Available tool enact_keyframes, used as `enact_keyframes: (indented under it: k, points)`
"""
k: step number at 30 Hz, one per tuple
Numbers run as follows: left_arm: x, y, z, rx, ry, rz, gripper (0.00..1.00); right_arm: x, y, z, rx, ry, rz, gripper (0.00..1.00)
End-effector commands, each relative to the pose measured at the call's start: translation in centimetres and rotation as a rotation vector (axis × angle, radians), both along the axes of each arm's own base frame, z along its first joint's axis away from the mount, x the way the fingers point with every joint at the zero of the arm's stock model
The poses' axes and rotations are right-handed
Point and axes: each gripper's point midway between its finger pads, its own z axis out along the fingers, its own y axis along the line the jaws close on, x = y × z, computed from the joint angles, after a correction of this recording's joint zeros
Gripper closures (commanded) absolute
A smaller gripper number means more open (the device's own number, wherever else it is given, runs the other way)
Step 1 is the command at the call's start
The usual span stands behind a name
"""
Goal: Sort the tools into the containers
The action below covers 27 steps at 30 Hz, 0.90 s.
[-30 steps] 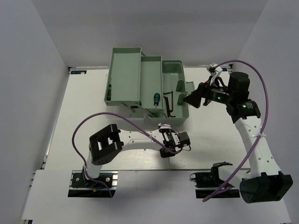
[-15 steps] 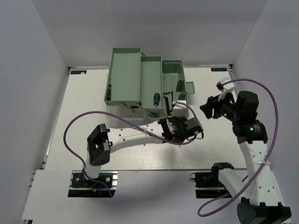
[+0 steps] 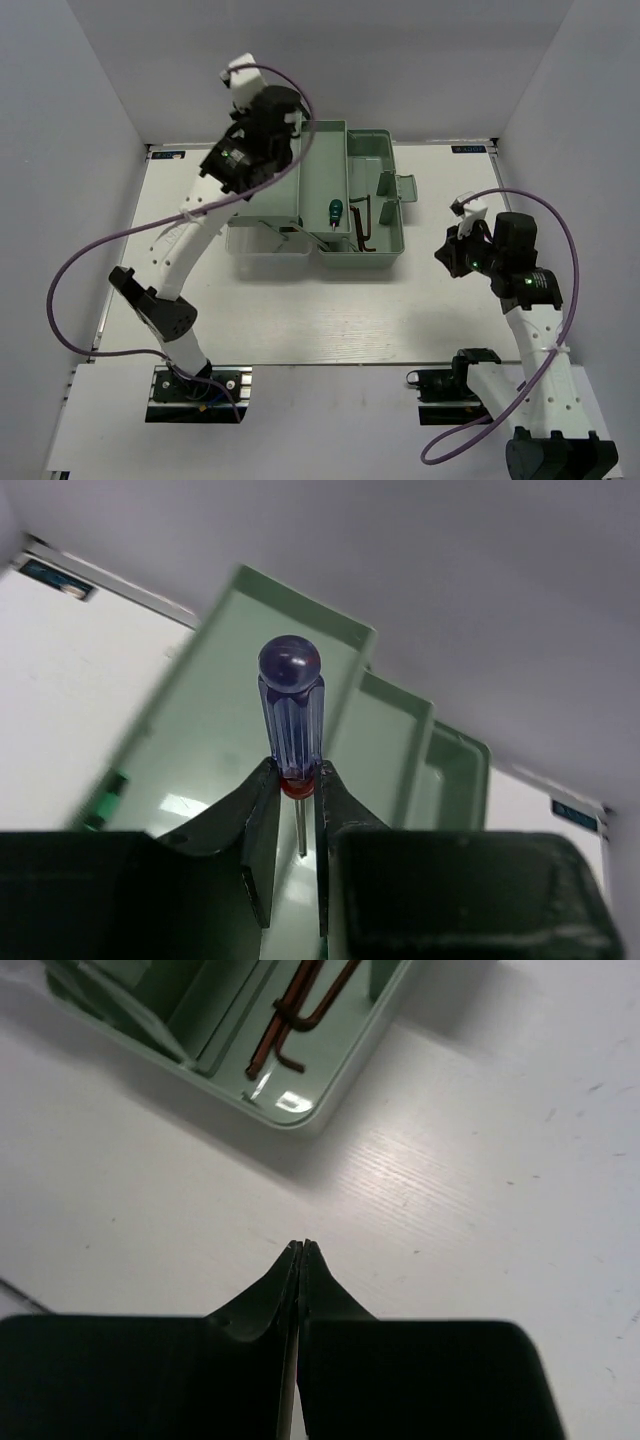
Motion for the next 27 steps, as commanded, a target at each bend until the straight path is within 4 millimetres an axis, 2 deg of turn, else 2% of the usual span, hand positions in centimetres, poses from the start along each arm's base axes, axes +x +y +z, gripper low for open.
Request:
enact_keyframes:
  k: [1, 3, 4, 5, 7, 9, 10, 12, 13, 14, 15, 17, 18, 19, 21, 22, 23, 24, 25, 26, 27]
  points:
    - [2.3, 2.7, -0.9, 0.097, 0.057, 0.011, 1.00, -1.3, 2.1, -0.5, 0.047, 0.035, 0.147, 0.99]
    - [3.5, 3.4, -2.3, 0.105, 0.100, -0.009, 1.00, -1.7, 3.0, -0.5, 0.077, 0.051, 0.206, 0.87]
    - [4.2, 4.5, -3.5, 0.116, 0.139, 0.003, 1.00, -1.9, 3.6, -0.4, 0.104, 0.072, 0.240, 0.83]
    - [5.0, 4.2, -4.8, 0.114, 0.168, -0.022, 1.00, -1.8, 3.9, 0.3, 0.115, 0.062, 0.259, 0.77]
    - [5.8, 4.8, -6.6, 0.118, 0.215, -0.030, 1.00, -1.8, 4.8, 0.3, 0.158, 0.098, 0.307, 0.72]
    - [6.2, 4.1, -7.6, 0.105, 0.238, -0.071, 1.00, -1.8, 5.5, 1.0, 0.183, 0.100, 0.353, 0.68]
    - [6.7, 4.4, -8.2, 0.102, 0.251, -0.070, 1.00, -1.7, 5.9, 1.2, 0.197, 0.111, 0.379, 0.66]
    - [7.4, 4.5, -8.2, 0.079, 0.254, -0.094, 1.00, -1.7, 6.3, 1.5, 0.207, 0.108, 0.406, 0.62]
    - [7.9, 4.6, -9.5, 0.078, 0.294, -0.106, 0.97, -1.6, 6.5, 1.5, 0.209, 0.116, 0.418, 0.62]
    - [8.3, 4.6, -8.8, 0.064, 0.285, -0.117, 0.92, -1.5, 6.6, 1.5, 0.208, 0.112, 0.423, 0.61]
    - [8.4, 4.2, -9.1, 0.071, 0.299, -0.146, 0.78, -1.4, 6.7, 1.5, 0.205, 0.112, 0.428, 0.58]
    - [8.6, 4.2, -10.0, 0.065, 0.334, -0.199, 0.64, -1.0, 7.0, 1.5, 0.201, 0.107, 0.437, 0.54]
    - [8.7, 3.6, -10.3, 0.061, 0.336, -0.234, 0.57, -0.7, 7.1, 1.5, 0.201, 0.107, 0.439, 0.51]
    - [8.8, 3.8, -10.7, 0.054, 0.347, -0.240, 0.40, -0.9, 7.6, 1.7, 0.204, 0.102, 0.469, 0.45]
    - [8.8, 4.3, -10.9, 0.048, 0.358, -0.240, 0.25, -0.4, 8.1, 1.8, 0.199, 0.102, 0.500, 0.39]
    - [8.8, 4.1, -10.9, 0.045, 0.360, -0.249, 0.19, -0.5, 8.9, 2.6, 0.201, 0.083, 0.541, 0.36]
    - [8.9, 4.7, -10.9, 0.051, 0.361, -0.242, 0.16, -0.4, 9.4, 2.1, 0.195, 0.089, 0.586, 0.34]
    - [8.7, 4.8, -10.2, 0.048, 0.346, -0.242, 0.14, -0.3, 10.1, 2.7, 0.191, 0.067, 0.621, 0.34]
    - [8.2, 4.8, -8.2, 0.034, 0.304, -0.252, 0.13, -0.4, 10.9, 3.3, 0.204, 0.050, 0.665, 0.33]
    - [8.0, 5.4, -7.4, 0.037, 0.288, -0.247, 0.12, -0.8, 11.7, 3.5, 0.202, 0.033, 0.718, 0.33]
    - [7.6, 5.7, -5.4, 0.030, 0.241, -0.238, 0.12, -0.7, 12.7, 3.2, 0.165, -0.027, 0.812, 0.33]
